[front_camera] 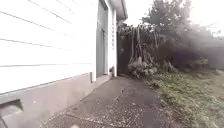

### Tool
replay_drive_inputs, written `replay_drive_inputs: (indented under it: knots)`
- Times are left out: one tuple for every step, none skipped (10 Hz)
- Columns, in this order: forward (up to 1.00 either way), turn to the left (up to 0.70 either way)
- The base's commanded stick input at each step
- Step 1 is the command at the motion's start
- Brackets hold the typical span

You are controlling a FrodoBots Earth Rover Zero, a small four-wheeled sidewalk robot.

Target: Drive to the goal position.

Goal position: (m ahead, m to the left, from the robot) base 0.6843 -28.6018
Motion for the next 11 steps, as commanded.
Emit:
replay_drive_inputs:
  knots:
    - [0.0, 0.0]
    - [0.0, 0.0]
    - [0.0, 0.0]
    - [0.0, 0.0]
    - [-0.7, 0.0]
    - [-0.7, 0.0]
    - [-0.7, 0.0]
    - [-0.7, 0.0]
    - [-0.7, 0.0]
    - [-0.7, 0.0]
    - [-0.7, 0.0]
